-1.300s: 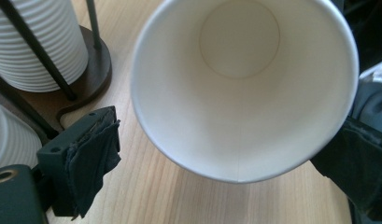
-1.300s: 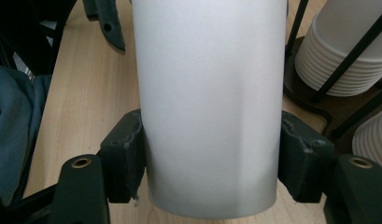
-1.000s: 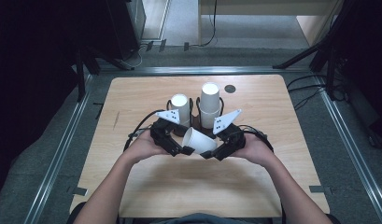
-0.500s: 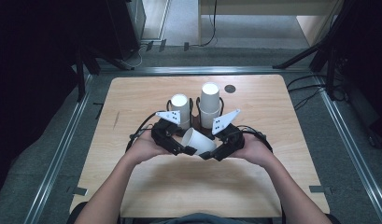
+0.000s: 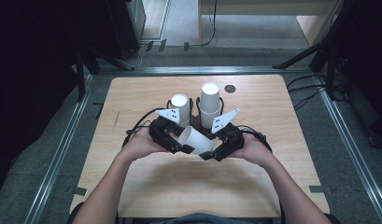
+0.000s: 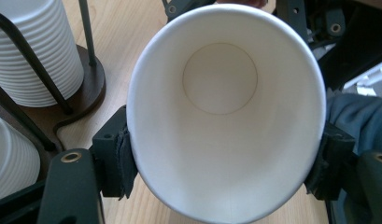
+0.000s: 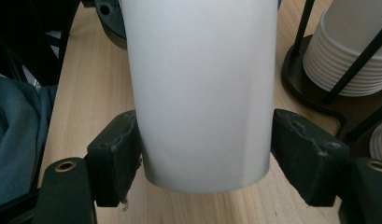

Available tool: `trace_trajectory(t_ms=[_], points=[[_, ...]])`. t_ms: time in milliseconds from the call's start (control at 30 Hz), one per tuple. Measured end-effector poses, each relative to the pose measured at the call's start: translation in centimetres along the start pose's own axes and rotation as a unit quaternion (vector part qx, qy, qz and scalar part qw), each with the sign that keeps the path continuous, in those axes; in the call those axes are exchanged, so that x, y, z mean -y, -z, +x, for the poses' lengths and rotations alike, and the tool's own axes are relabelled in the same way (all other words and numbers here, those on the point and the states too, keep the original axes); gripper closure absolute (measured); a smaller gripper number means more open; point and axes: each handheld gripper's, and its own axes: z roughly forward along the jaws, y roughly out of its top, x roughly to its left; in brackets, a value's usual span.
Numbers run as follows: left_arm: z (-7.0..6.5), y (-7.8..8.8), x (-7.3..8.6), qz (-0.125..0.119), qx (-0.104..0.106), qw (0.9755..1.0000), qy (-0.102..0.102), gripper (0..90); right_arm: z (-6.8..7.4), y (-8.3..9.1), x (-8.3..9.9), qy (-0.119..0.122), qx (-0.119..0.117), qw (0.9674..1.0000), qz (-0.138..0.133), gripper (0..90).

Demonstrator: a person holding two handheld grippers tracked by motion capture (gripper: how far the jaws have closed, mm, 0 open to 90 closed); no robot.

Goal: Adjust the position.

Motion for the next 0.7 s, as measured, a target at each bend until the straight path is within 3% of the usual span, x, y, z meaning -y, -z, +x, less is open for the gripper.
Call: trace_trajectory(t_ms=[167,333,533,700], points=[[0.1,-0.1,-0.8,0.030,-0.003,0.9994,-0.014,26.8,-0.1,-0.2,0.1,0.002,0.009,0.9999,0.004,25.3],[0.2,-0.4,-1.5,0.065,-0.013,0.9974,-0.029,26.7,-0.1,-0.4,0.2,0.005,0.017,0.9998,0.009,25.2],[0.1,-0.9,-1.7,0.105,-0.025,0.9933,-0.043,26.7,-0.2,-0.6,0.2,0.002,0.018,0.9998,0.012,25.2],[-0.7,-1.5,-2.2,0.143,-0.039,0.9874,-0.055,26.5,-0.1,-1.0,0.2,0.003,0.014,0.9998,0.013,25.1]])
